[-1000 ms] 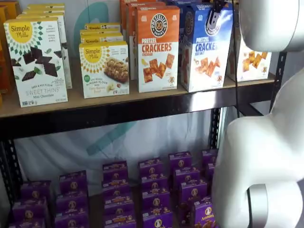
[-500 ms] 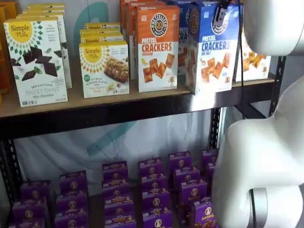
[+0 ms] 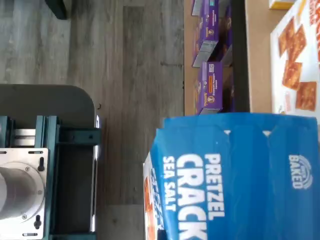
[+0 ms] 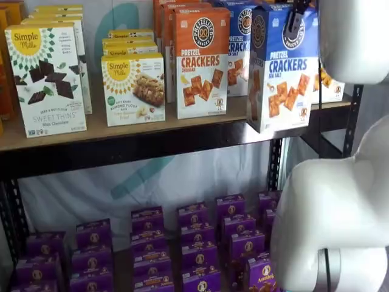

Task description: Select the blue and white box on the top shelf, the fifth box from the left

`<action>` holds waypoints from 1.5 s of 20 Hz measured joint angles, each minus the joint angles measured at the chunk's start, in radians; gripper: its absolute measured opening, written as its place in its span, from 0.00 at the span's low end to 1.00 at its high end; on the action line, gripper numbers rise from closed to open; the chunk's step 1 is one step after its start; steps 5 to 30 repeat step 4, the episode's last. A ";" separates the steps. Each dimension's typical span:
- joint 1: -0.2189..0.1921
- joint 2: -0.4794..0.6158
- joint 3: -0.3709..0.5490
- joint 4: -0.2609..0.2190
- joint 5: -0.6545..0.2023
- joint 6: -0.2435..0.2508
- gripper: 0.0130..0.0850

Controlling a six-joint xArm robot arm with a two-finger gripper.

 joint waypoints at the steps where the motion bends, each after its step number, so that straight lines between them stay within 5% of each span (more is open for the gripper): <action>1: -0.004 -0.010 0.010 0.000 0.001 -0.004 0.56; 30: -0.011 -0.034 0.034 -0.002 0.004 -0.012 0.56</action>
